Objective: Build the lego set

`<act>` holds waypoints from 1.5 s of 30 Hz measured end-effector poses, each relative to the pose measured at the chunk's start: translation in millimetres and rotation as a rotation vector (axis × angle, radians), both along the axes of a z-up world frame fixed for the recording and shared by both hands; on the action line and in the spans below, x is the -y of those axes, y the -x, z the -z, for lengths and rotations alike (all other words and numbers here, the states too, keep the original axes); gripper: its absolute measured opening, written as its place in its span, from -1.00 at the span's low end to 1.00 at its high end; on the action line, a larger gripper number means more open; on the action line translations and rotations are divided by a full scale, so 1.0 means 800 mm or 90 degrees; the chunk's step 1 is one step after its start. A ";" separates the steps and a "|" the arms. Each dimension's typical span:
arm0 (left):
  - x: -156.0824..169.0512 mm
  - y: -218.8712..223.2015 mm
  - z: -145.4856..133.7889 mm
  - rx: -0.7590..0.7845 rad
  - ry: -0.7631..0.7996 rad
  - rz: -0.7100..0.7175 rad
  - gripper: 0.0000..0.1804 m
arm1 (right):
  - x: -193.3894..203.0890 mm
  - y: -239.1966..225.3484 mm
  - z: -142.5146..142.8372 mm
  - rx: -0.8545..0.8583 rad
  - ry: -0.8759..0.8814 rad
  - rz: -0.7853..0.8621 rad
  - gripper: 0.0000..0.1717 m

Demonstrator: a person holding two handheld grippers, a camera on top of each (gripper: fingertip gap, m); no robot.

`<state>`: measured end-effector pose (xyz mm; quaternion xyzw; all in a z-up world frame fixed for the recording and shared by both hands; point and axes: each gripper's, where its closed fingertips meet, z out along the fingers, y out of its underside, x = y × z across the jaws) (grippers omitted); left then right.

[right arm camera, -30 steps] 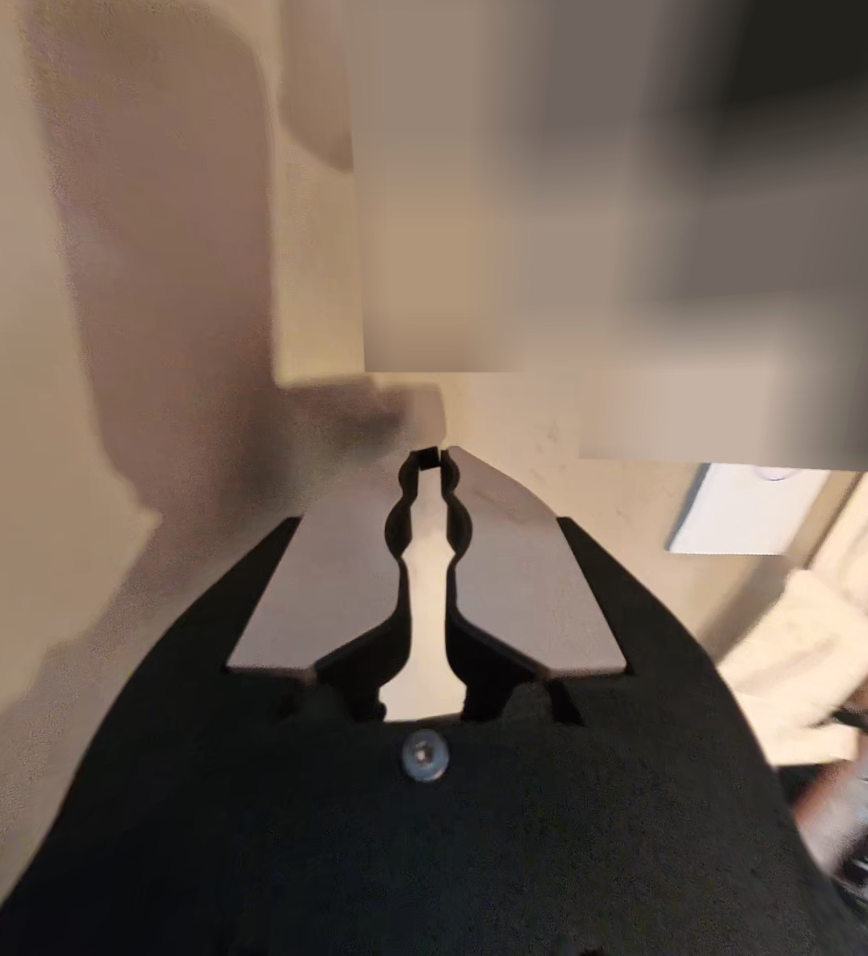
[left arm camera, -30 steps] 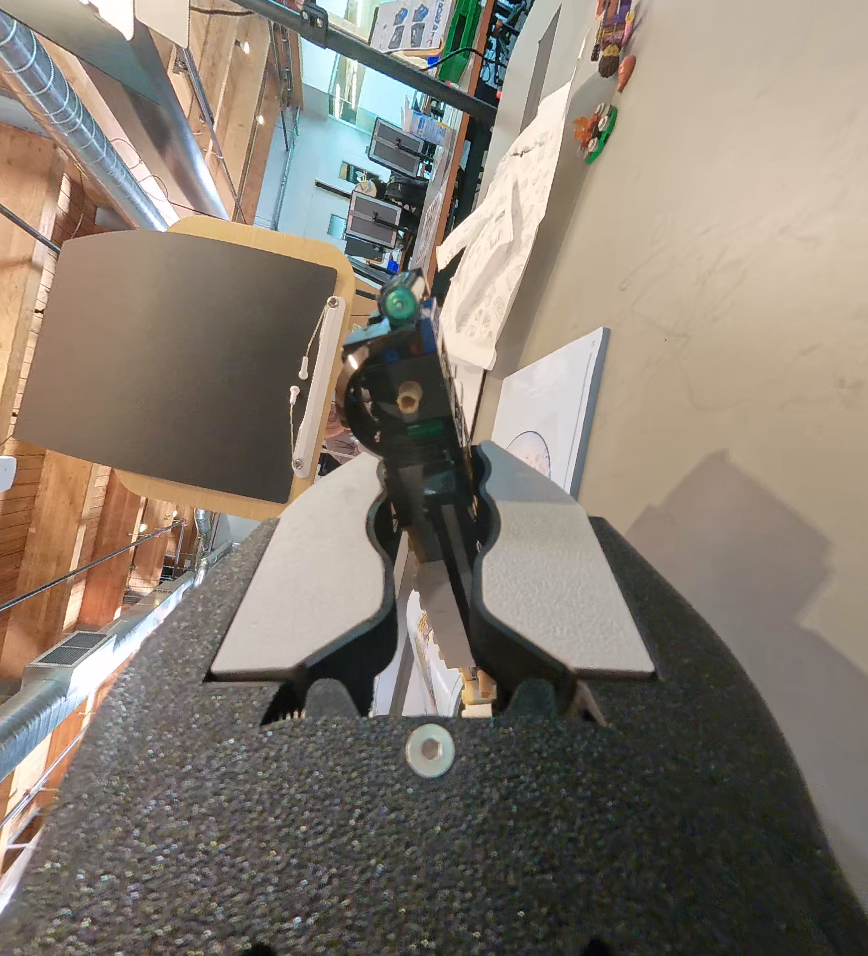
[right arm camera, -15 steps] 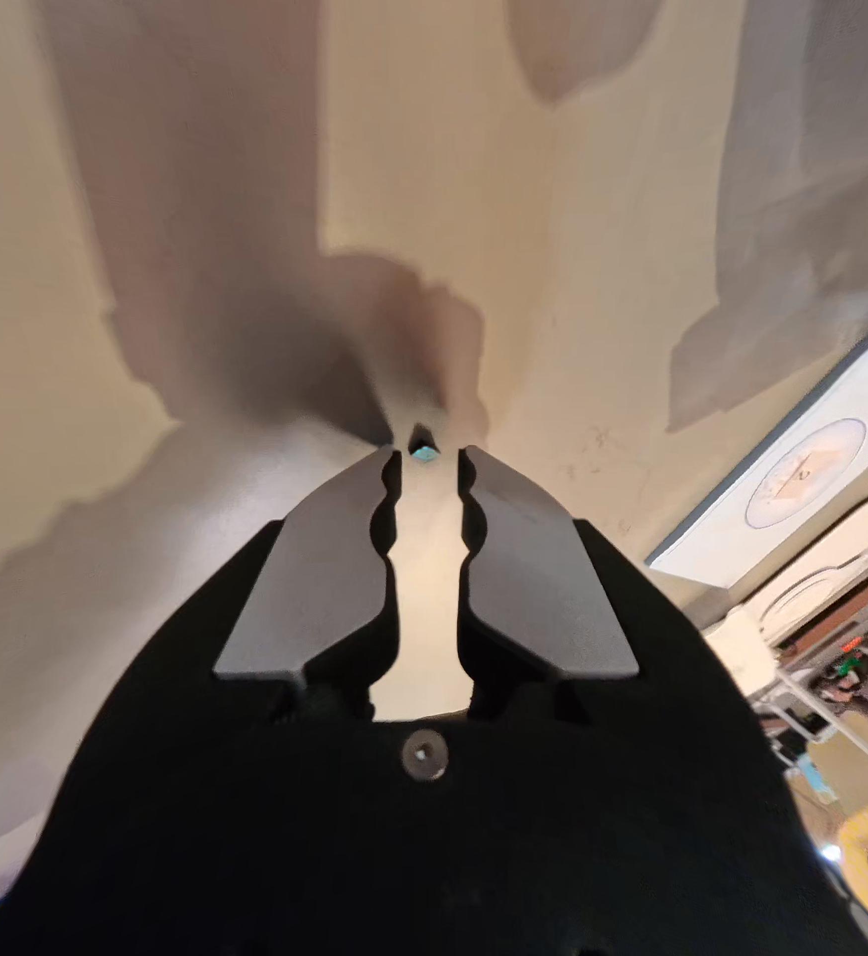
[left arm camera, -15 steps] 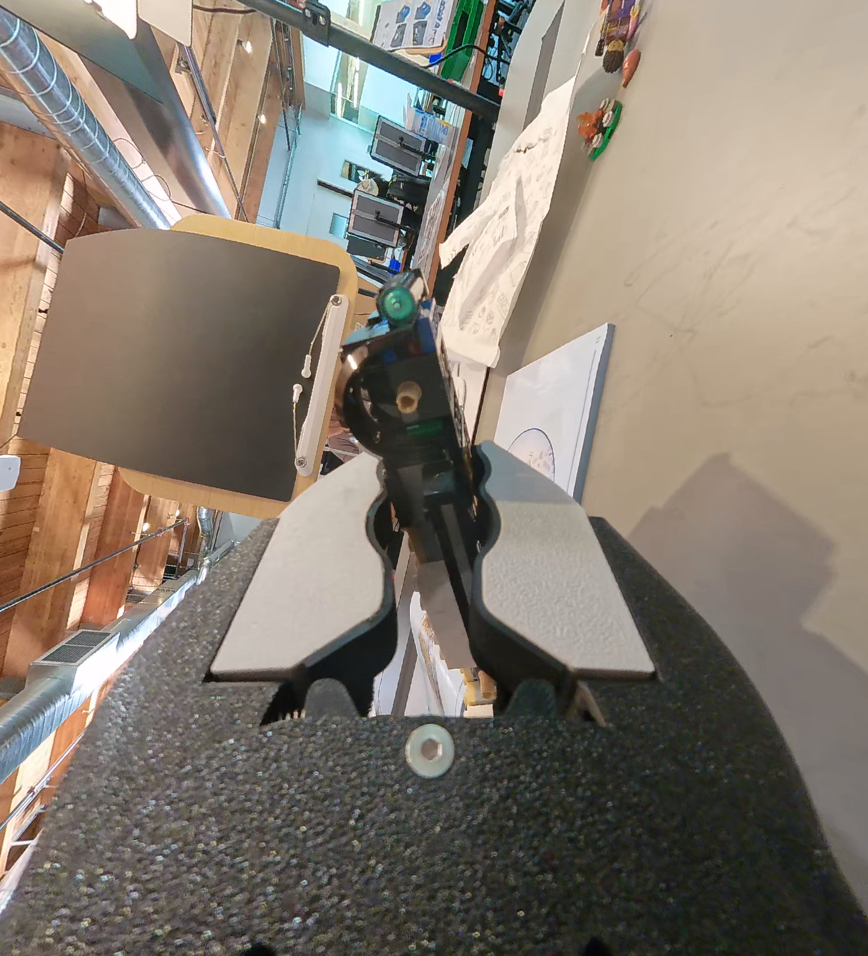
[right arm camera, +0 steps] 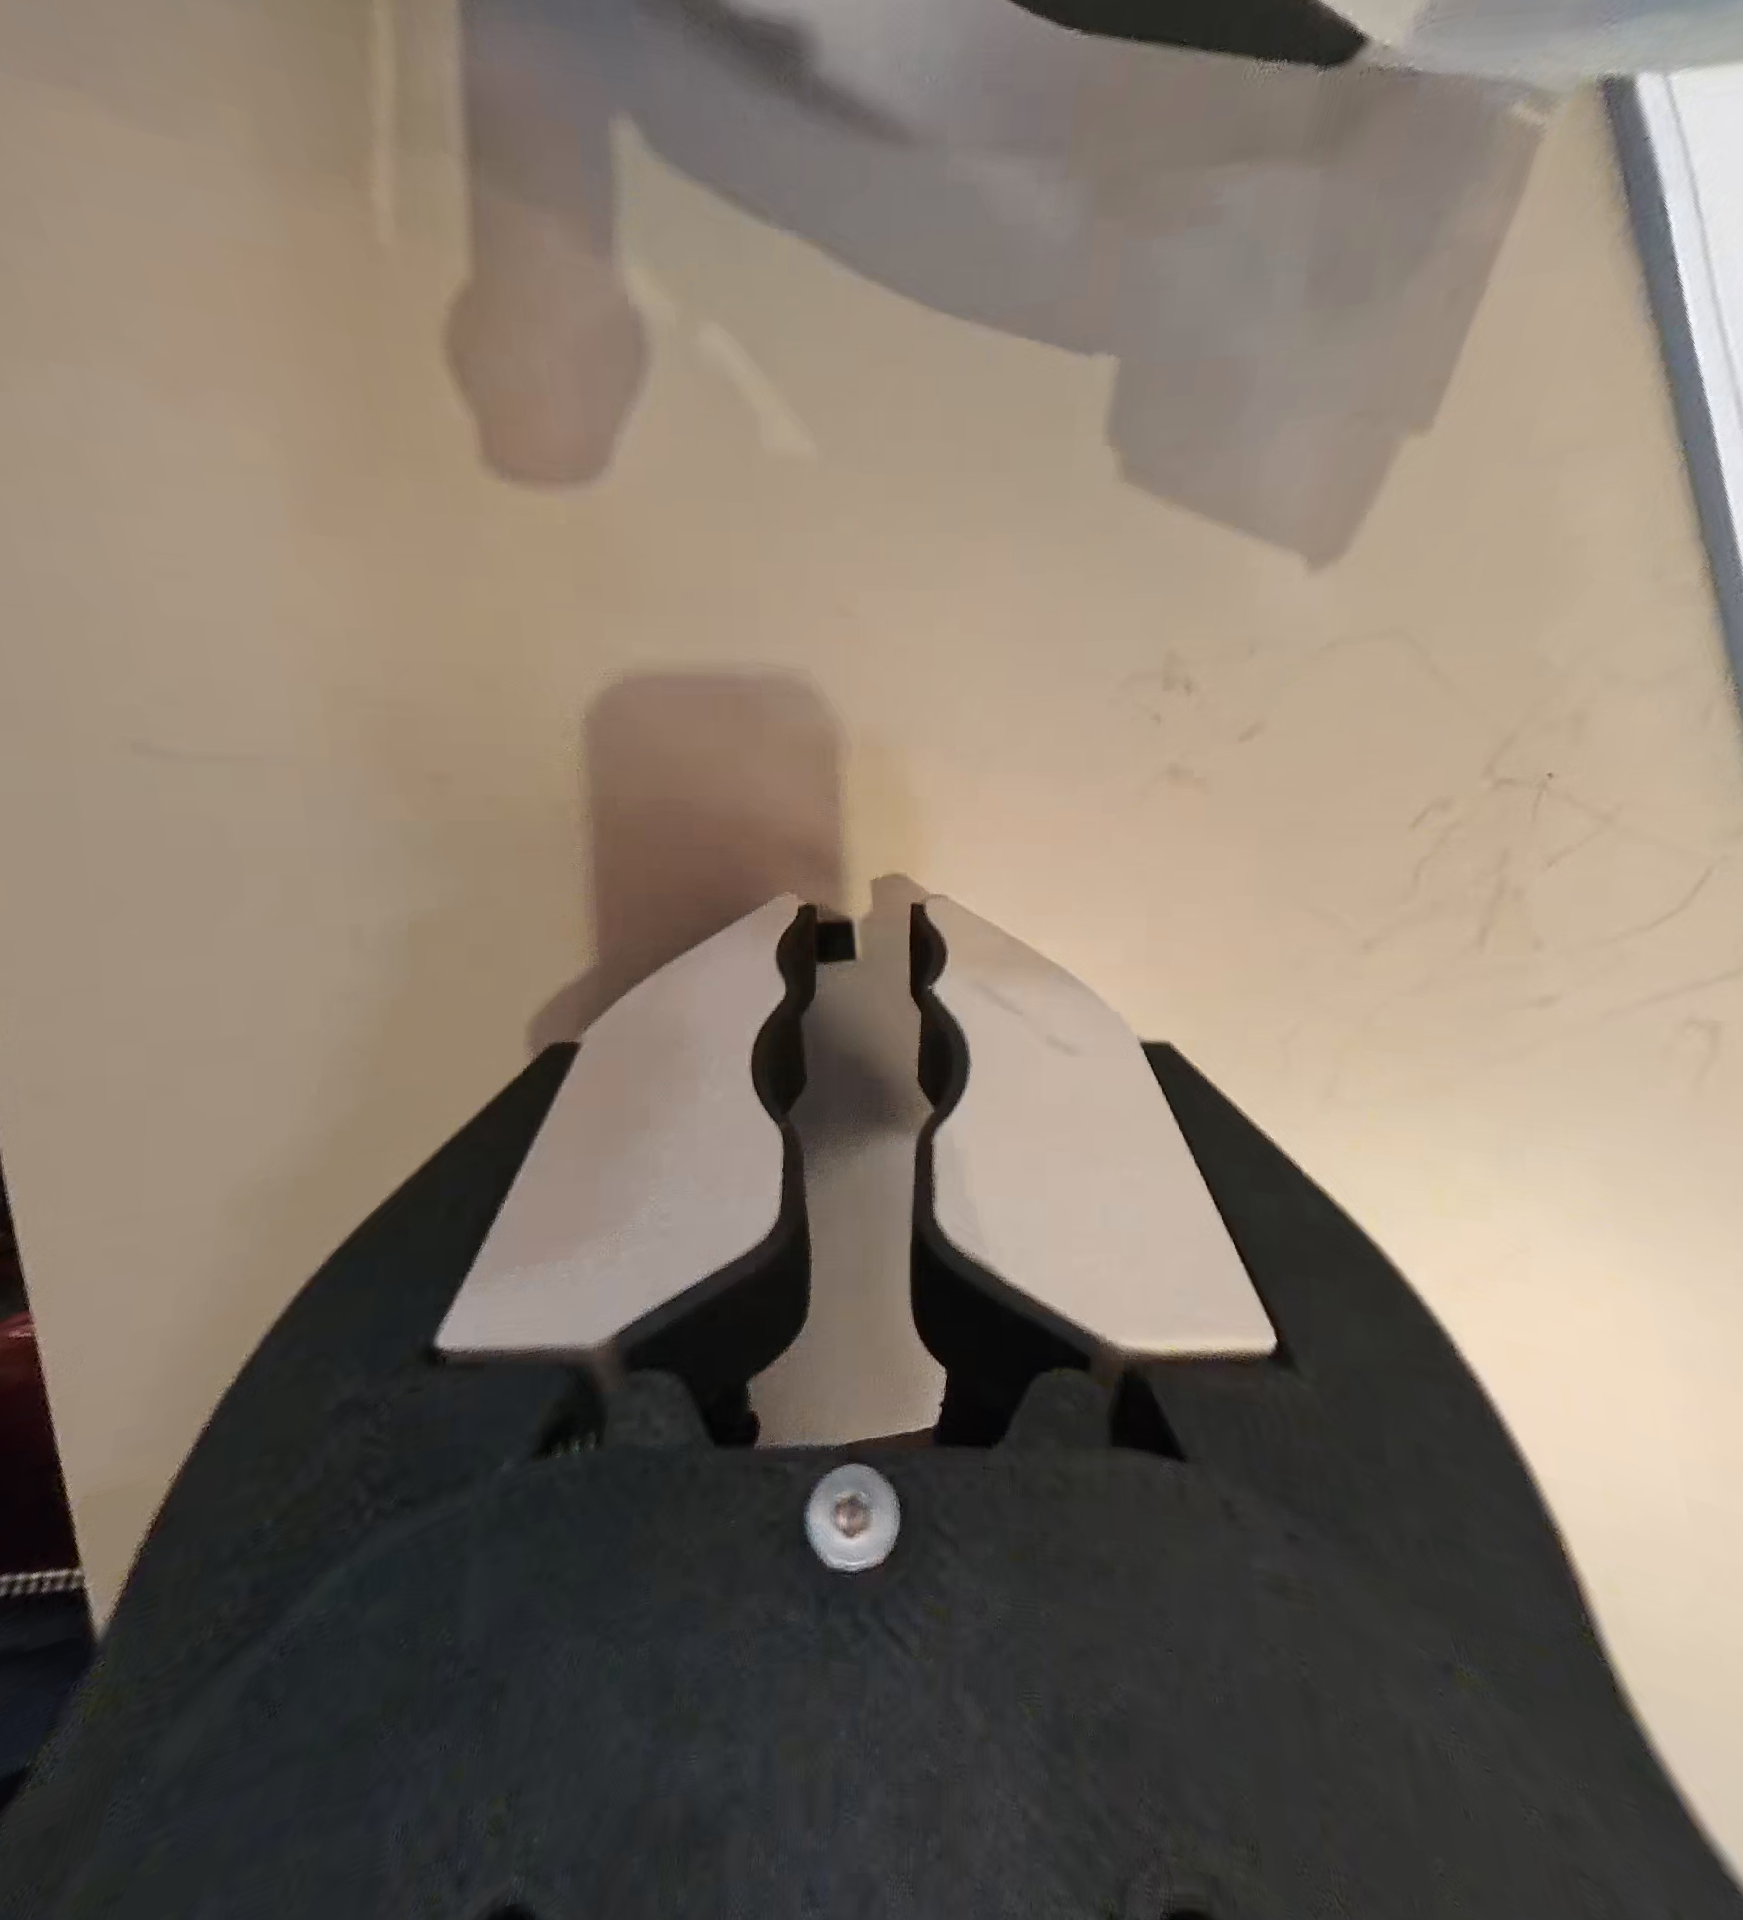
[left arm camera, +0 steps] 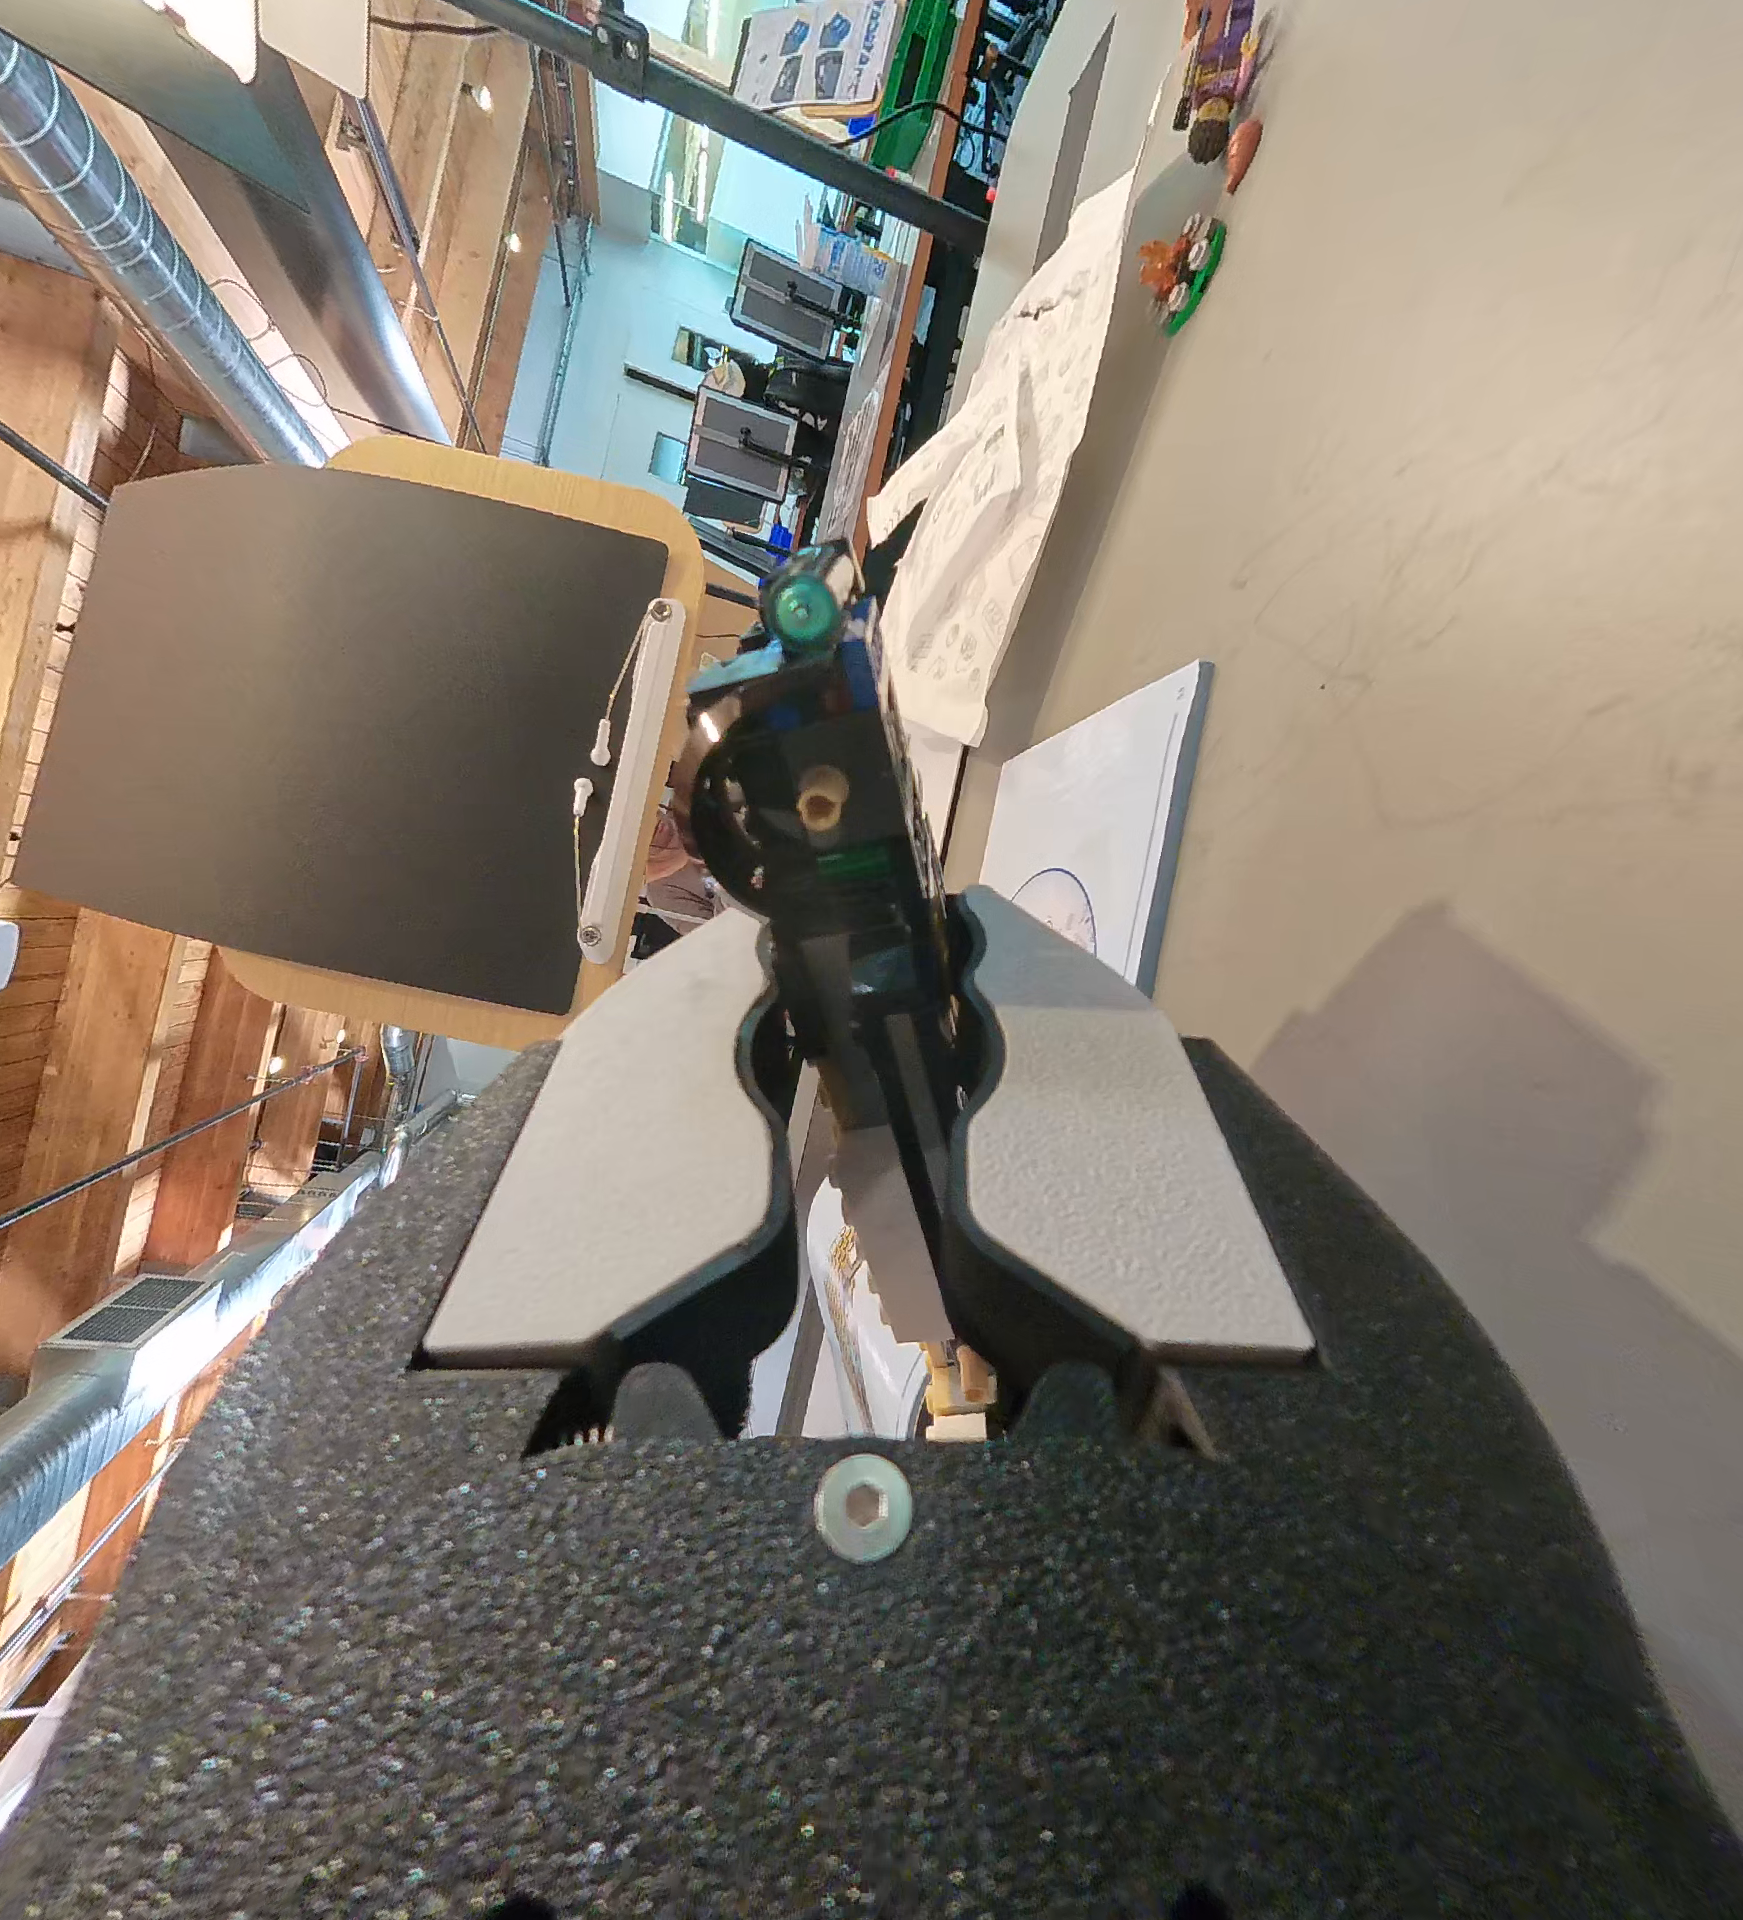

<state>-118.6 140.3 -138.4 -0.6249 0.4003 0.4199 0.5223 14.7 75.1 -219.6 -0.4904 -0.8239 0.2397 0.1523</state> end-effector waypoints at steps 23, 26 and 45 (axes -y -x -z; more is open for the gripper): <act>-0.001 0.001 0.003 0.003 0.005 0.001 -0.69 | -0.003 0.009 0.010 0.006 0.013 0.045 -0.89; -0.001 0.000 0.003 0.002 0.006 0.001 -0.69 | 0.002 0.009 0.013 0.005 0.009 0.040 -0.90; 0.002 0.001 0.000 0.000 0.004 -0.001 -0.69 | 0.016 0.012 0.009 0.007 -0.274 -0.140 -0.91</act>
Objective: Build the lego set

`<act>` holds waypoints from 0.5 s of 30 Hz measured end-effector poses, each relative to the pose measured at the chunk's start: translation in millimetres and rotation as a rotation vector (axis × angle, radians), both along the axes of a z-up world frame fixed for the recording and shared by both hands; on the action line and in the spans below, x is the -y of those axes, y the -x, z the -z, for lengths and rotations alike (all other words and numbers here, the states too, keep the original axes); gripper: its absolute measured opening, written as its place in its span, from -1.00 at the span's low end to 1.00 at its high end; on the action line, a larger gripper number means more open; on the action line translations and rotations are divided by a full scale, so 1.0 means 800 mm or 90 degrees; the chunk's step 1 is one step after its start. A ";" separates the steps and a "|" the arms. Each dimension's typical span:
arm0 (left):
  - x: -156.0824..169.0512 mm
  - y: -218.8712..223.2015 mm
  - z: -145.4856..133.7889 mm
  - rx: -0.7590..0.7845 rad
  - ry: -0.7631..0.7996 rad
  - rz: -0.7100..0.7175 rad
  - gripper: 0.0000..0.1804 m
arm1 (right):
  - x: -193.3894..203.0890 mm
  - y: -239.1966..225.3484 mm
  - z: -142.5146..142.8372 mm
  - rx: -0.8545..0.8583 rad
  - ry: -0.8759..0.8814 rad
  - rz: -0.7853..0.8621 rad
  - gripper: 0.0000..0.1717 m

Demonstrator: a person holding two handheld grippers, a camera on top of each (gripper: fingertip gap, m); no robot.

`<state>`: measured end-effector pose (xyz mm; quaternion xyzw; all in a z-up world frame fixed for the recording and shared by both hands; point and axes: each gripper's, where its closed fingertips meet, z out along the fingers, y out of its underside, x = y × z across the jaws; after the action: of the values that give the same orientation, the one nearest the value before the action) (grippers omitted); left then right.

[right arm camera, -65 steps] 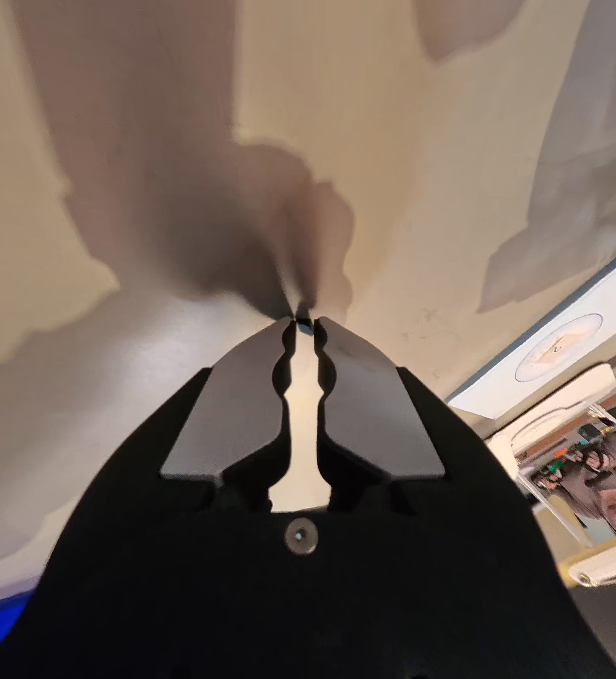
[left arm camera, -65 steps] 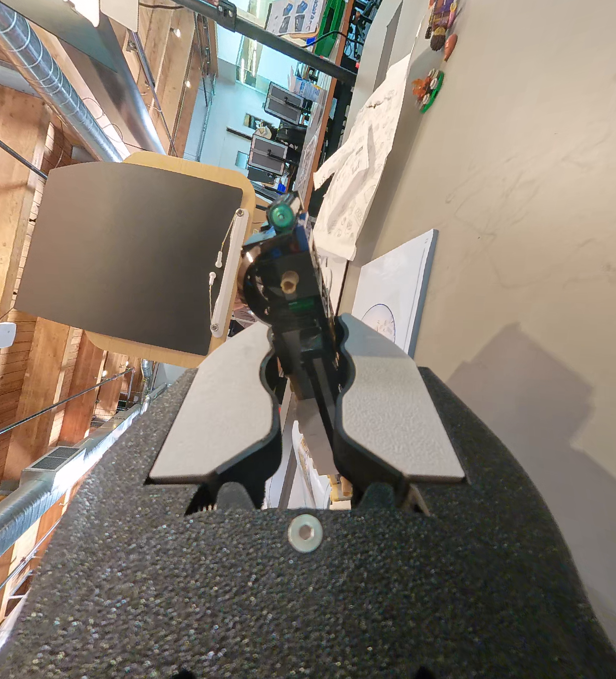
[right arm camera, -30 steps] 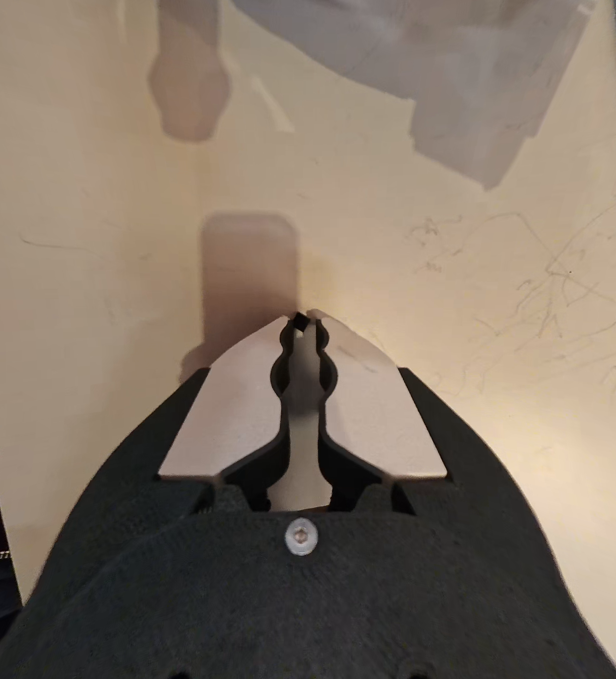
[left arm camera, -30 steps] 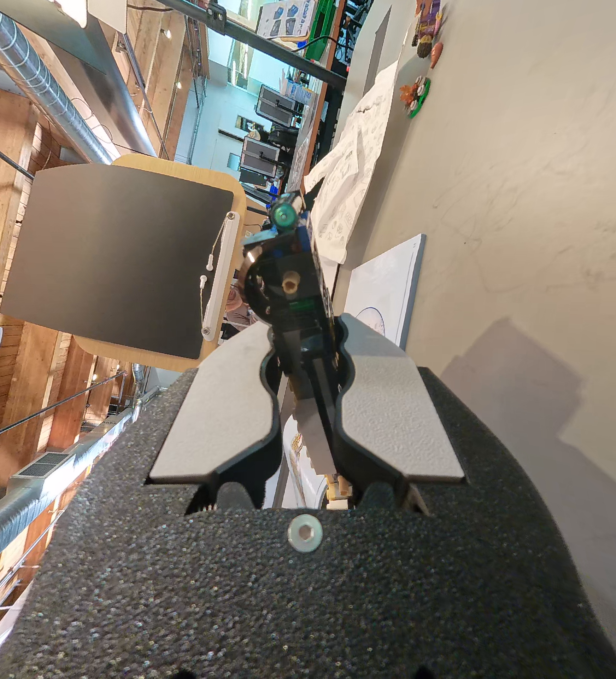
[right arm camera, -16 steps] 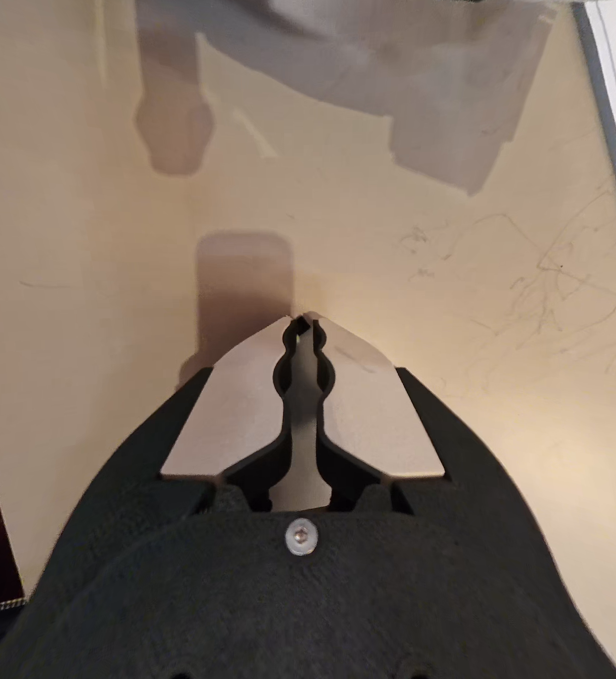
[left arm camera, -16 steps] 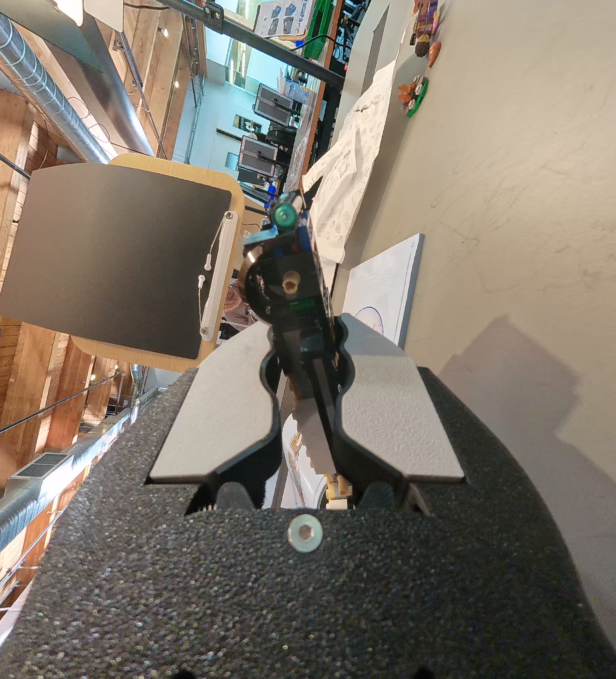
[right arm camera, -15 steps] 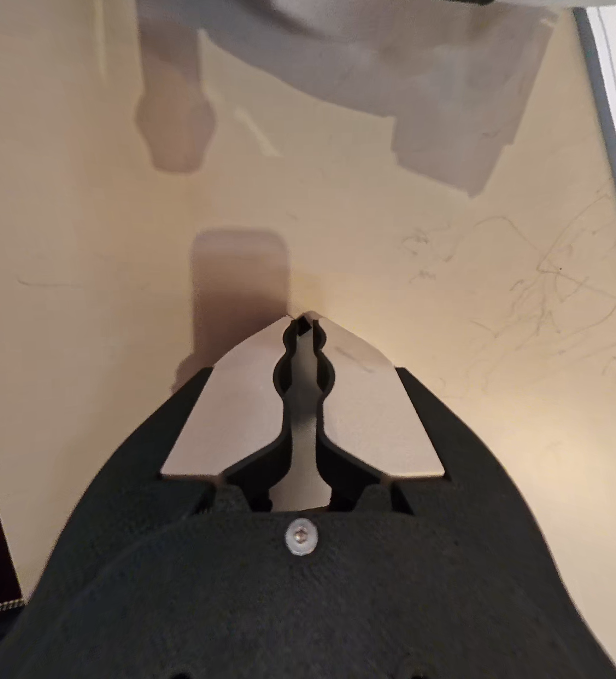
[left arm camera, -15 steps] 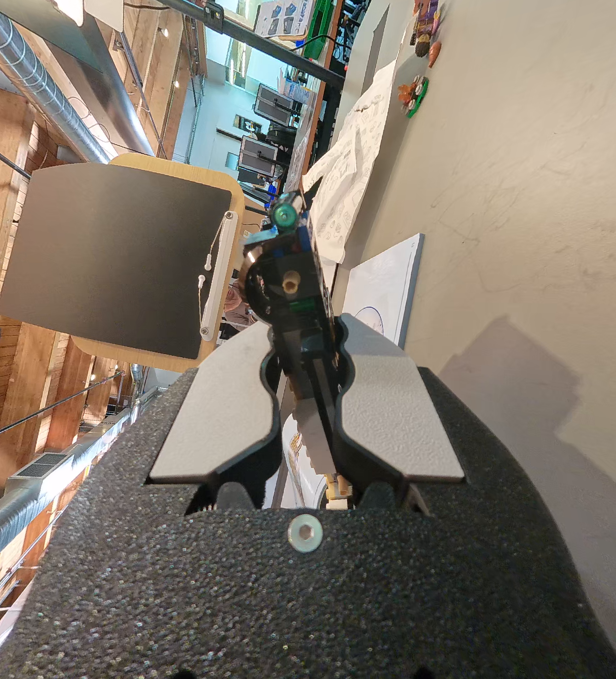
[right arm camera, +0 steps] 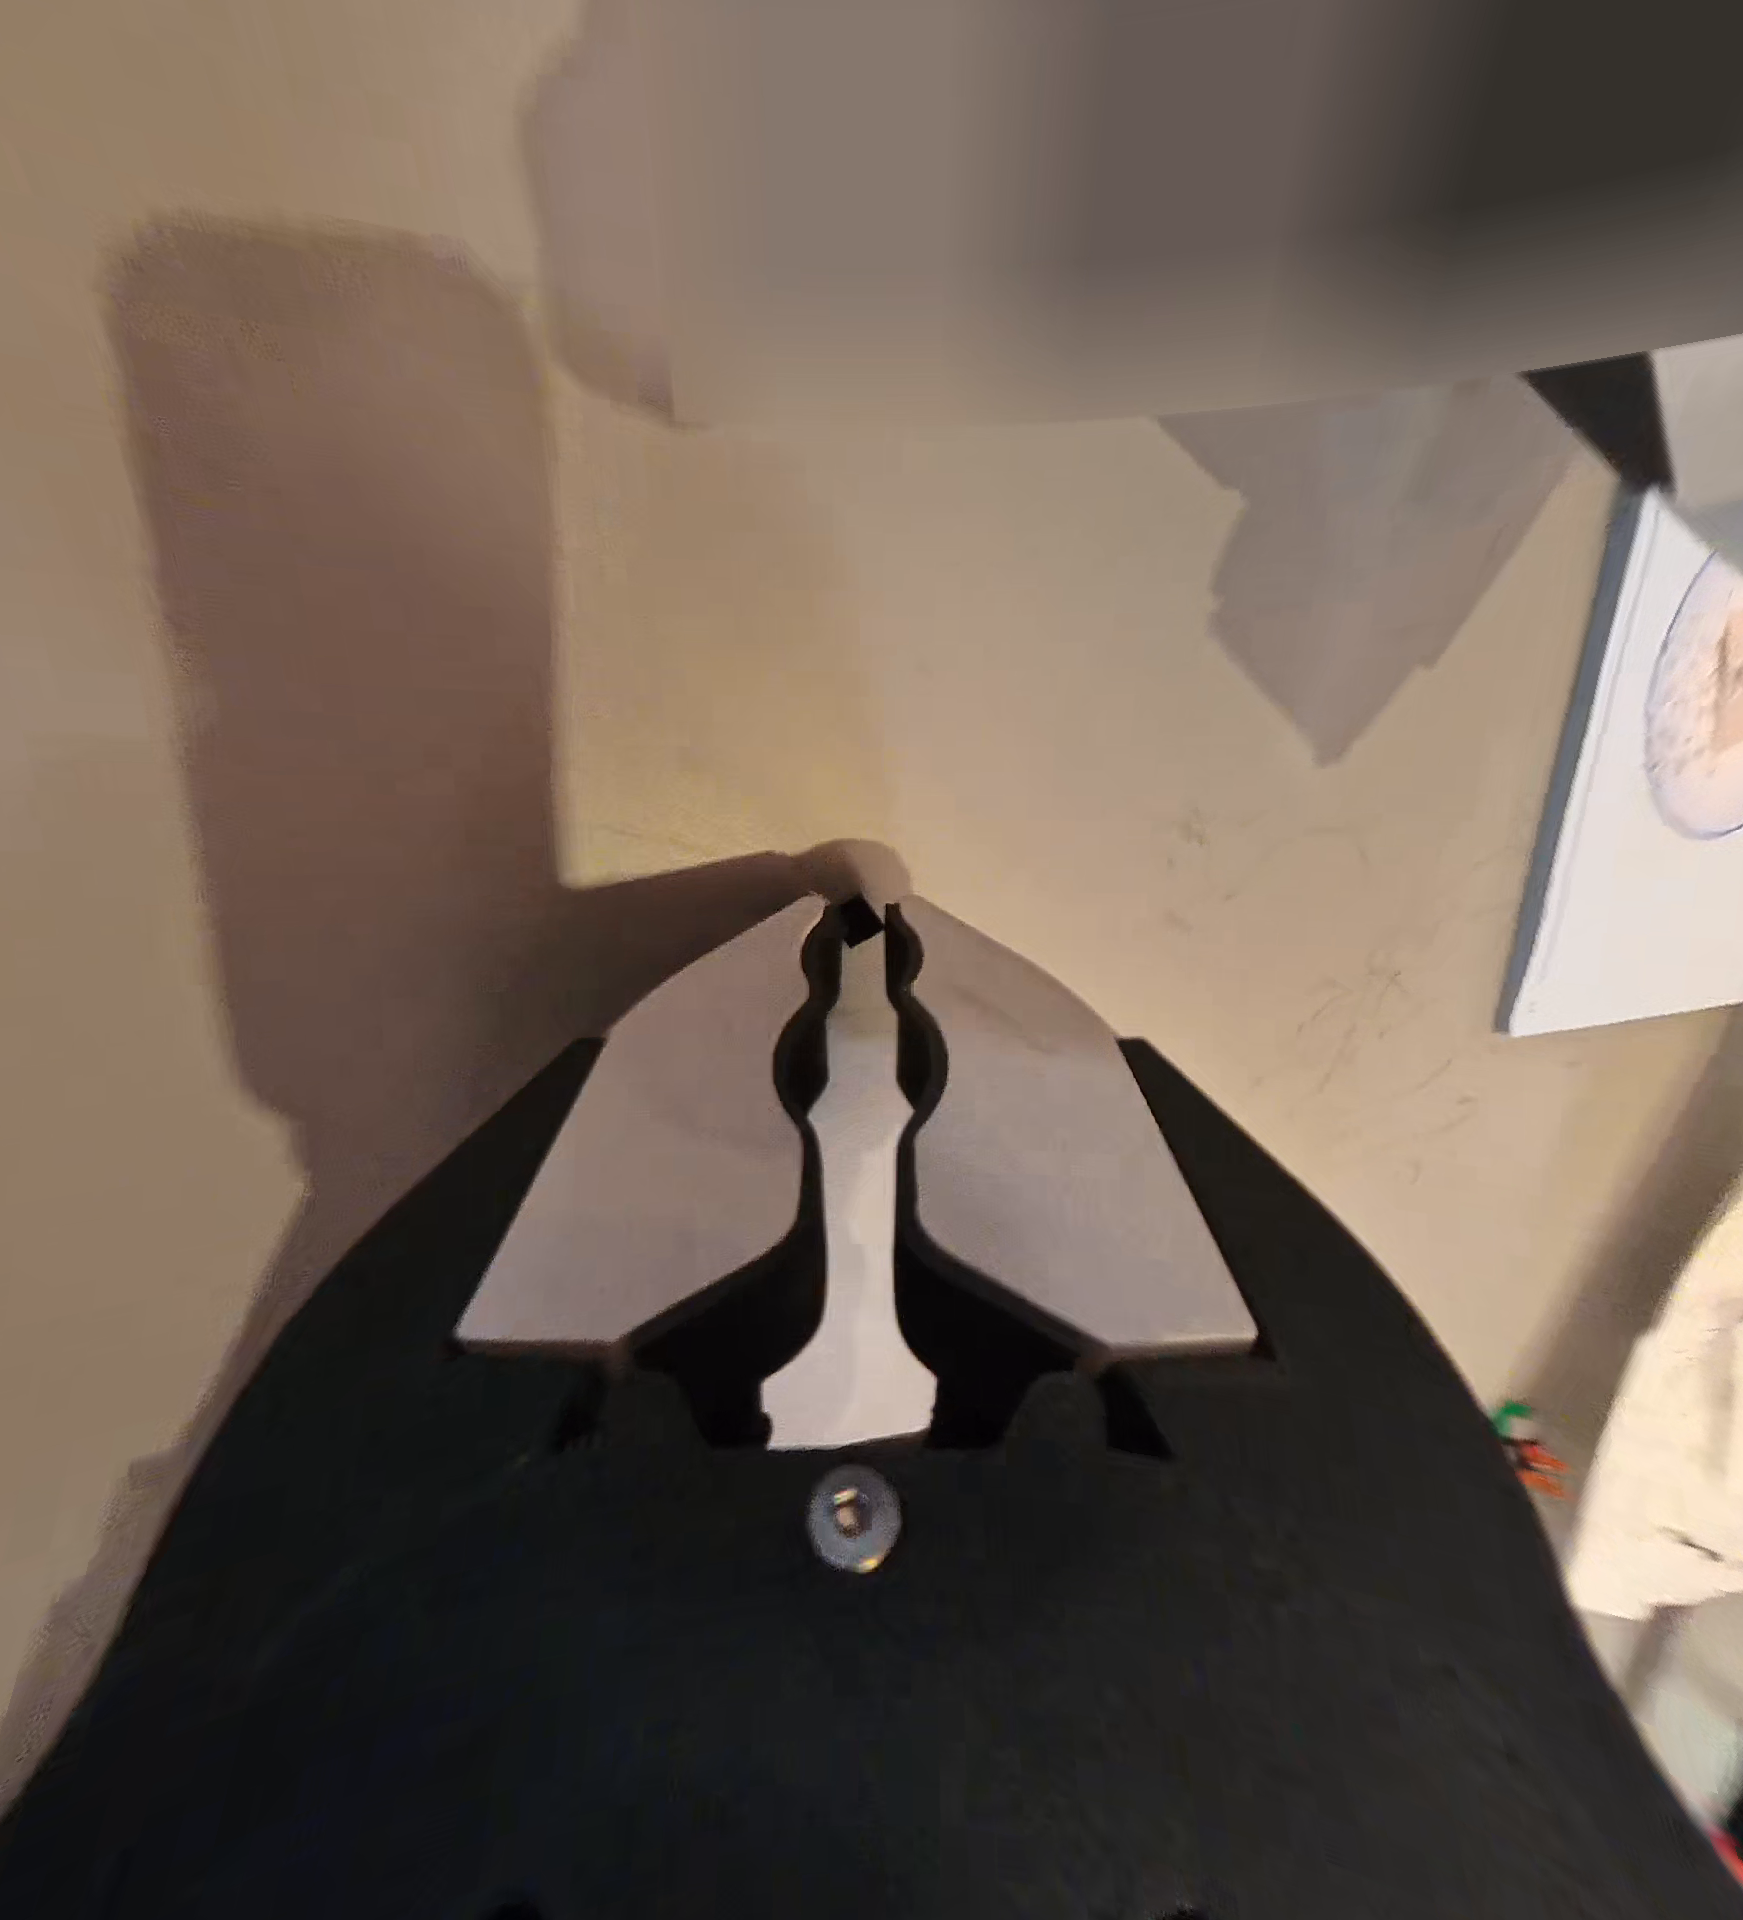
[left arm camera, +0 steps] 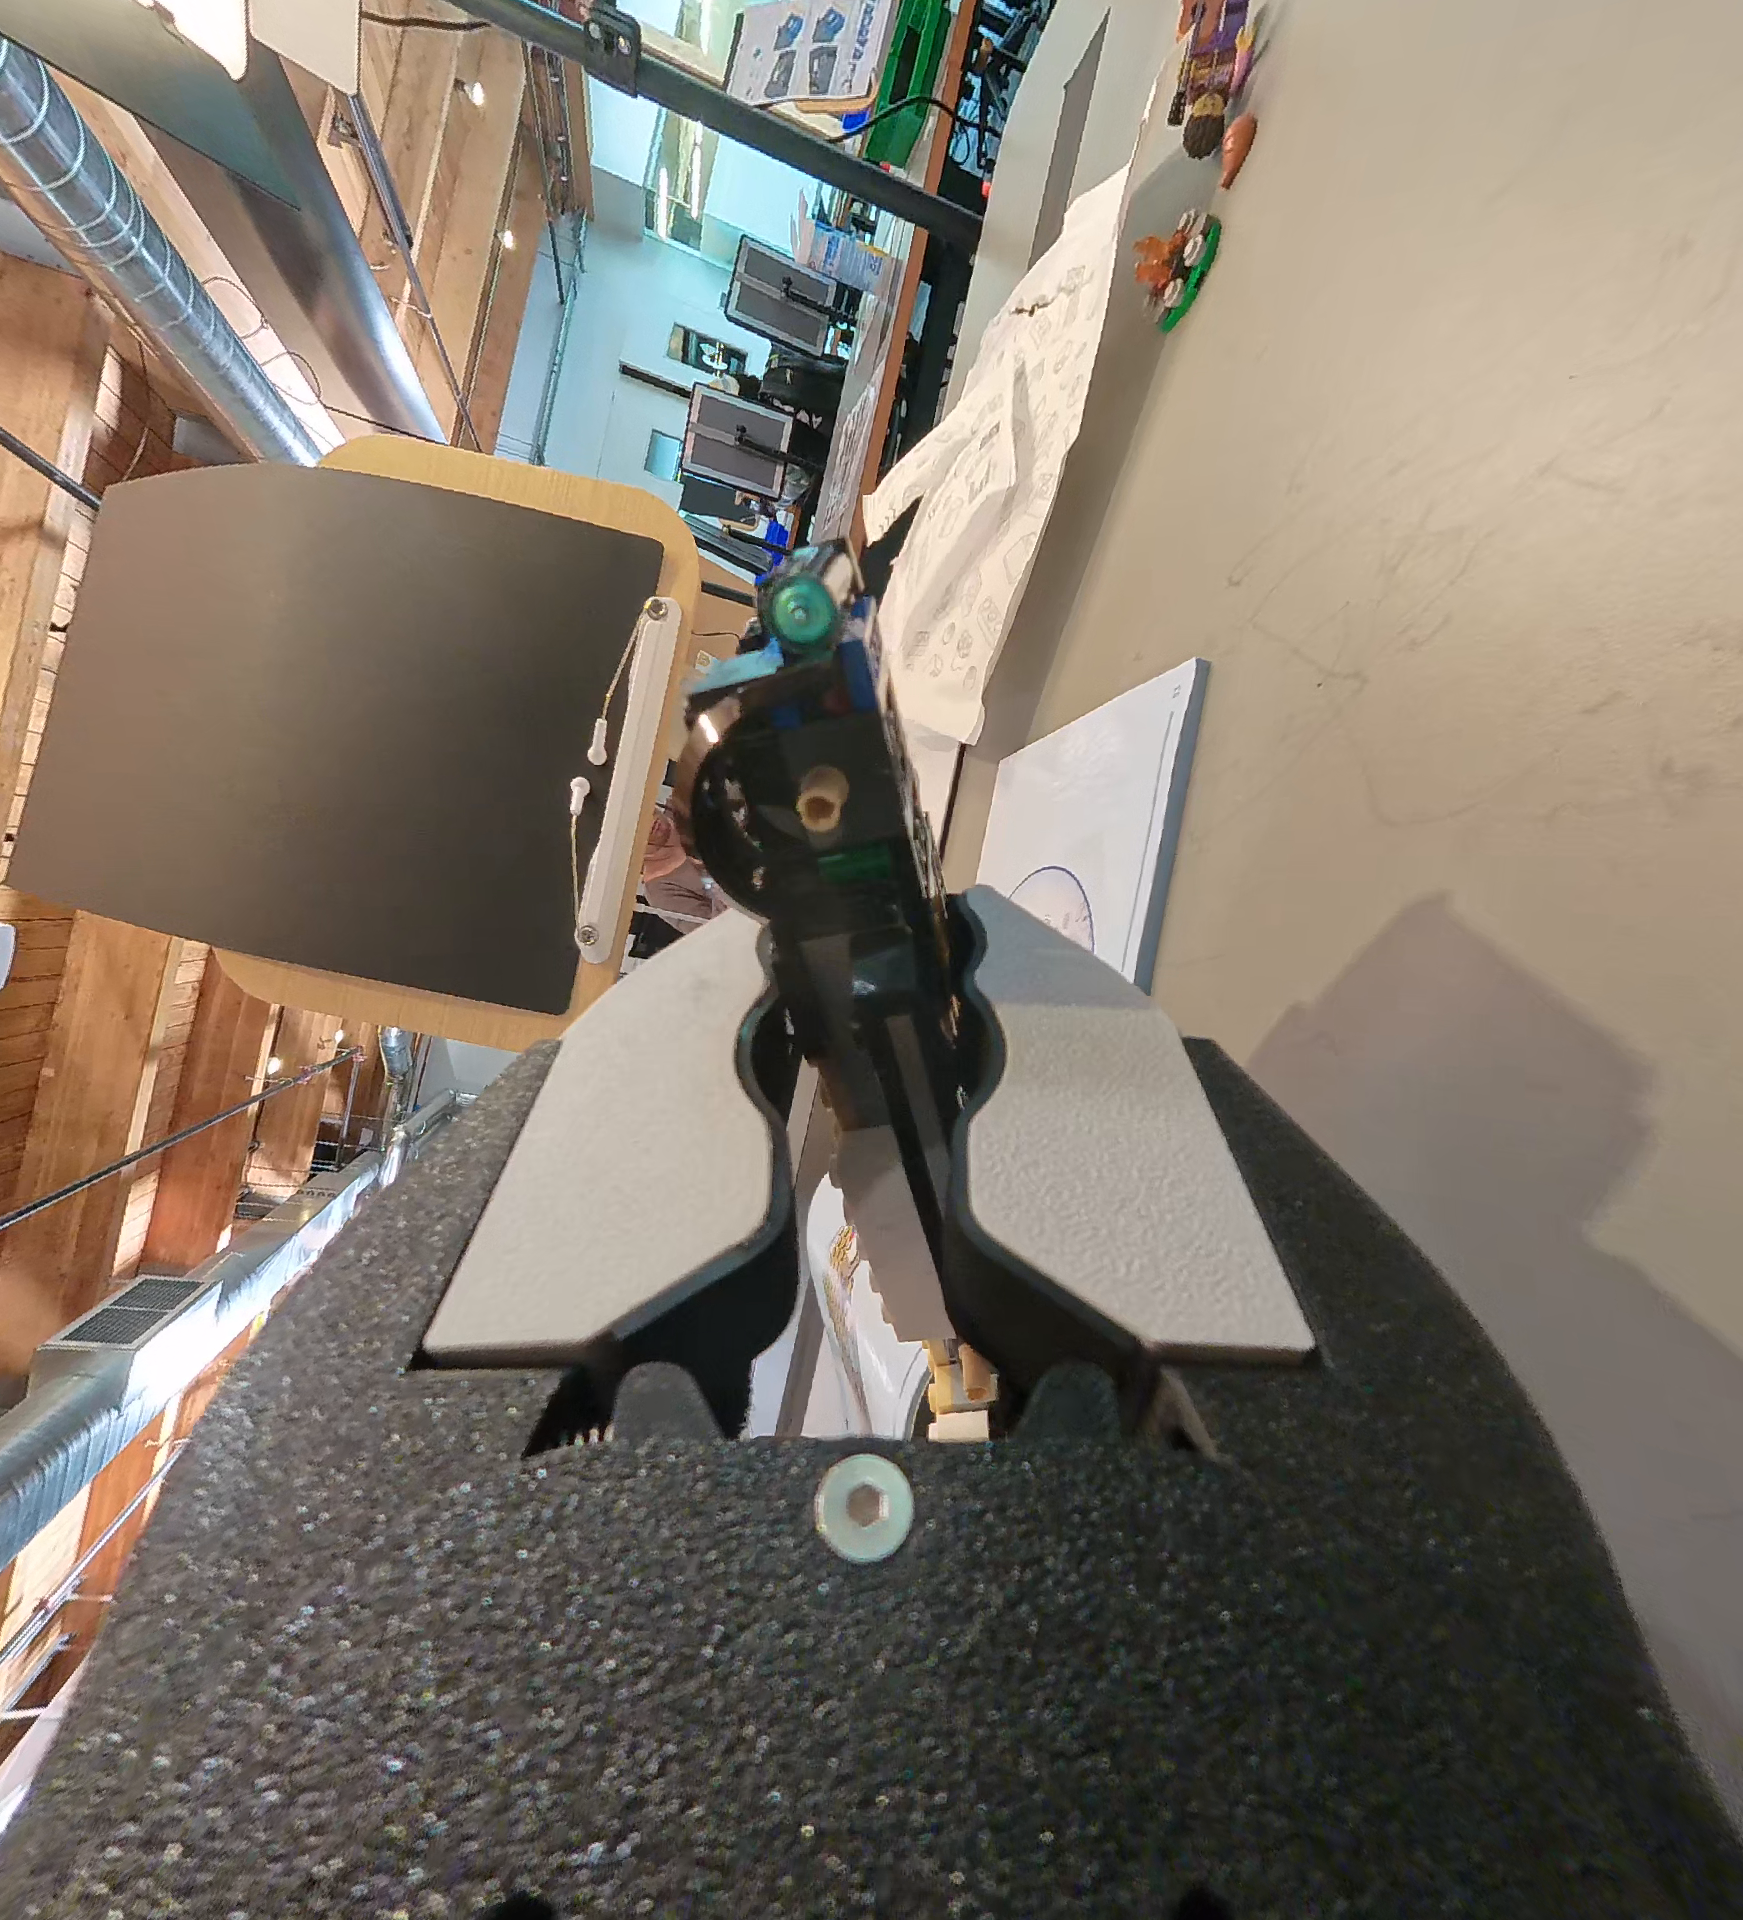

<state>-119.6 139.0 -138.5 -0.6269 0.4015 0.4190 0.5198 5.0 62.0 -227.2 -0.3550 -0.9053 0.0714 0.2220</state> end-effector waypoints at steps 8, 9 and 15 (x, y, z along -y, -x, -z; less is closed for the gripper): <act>0.000 0.001 -0.003 -0.002 -0.006 -0.002 -0.69 | 0.013 -0.008 -0.003 0.007 -0.217 -0.163 -0.91; 0.000 0.002 -0.003 -0.003 -0.007 -0.002 -0.69 | 0.016 -0.010 -0.004 0.011 -0.218 -0.172 -0.91; 0.001 0.002 -0.007 -0.007 -0.011 -0.004 -0.69 | 0.029 -0.018 -0.004 0.010 -0.175 -0.175 -0.91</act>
<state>-121.0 137.9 -132.9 -0.6212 0.3988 0.4278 0.5215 19.4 38.4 -223.7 -0.1951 -0.9482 -0.0260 0.2495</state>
